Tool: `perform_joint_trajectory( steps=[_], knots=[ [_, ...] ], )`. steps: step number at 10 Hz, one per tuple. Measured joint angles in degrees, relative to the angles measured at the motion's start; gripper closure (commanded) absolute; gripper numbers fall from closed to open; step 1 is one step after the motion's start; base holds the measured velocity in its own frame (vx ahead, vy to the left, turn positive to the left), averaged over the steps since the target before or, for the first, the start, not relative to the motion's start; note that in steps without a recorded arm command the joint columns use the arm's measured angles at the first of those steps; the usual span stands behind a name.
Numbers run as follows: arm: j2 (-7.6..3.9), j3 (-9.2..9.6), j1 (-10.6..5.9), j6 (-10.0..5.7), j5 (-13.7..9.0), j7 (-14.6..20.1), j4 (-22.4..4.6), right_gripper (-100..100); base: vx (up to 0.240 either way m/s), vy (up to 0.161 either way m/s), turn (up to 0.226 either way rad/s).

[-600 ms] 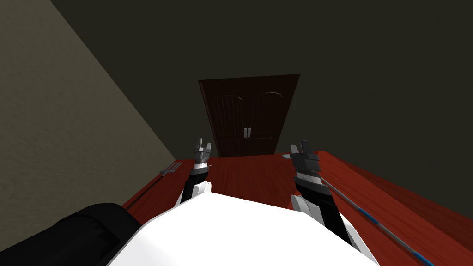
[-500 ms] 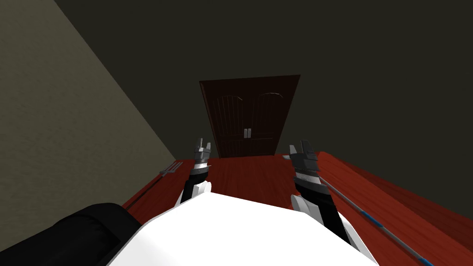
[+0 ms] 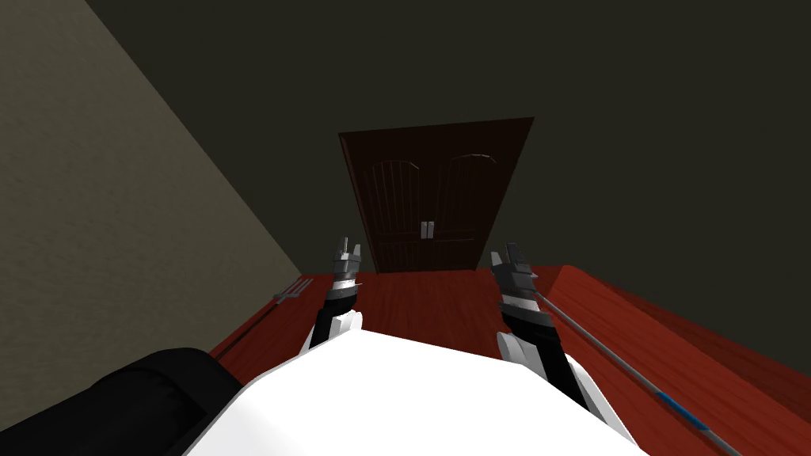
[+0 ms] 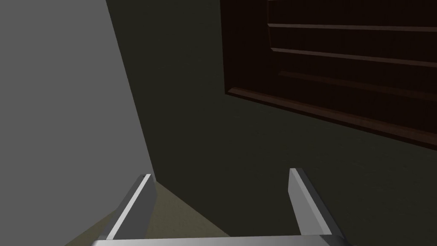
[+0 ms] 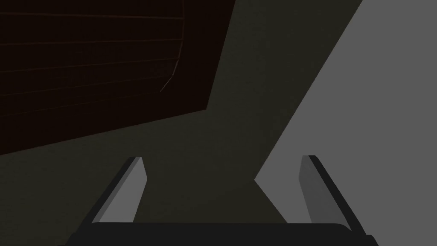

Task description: Pull the door open

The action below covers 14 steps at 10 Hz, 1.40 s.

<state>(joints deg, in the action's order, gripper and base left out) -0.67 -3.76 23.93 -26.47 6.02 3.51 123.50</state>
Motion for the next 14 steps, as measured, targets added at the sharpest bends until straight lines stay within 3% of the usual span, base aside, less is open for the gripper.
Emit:
perform_joint_trajectory(
  steps=[4,14],
  knots=[
    [-1.35,-0.91,-2.13,0.77,0.9,1.9,-4.7,-100,0.121,-0.007,0.055],
    [-3.45,-2.75,-7.81,2.67,3.2,5.9,-16.0,-100,0.098,-0.004,0.055]
  ],
)
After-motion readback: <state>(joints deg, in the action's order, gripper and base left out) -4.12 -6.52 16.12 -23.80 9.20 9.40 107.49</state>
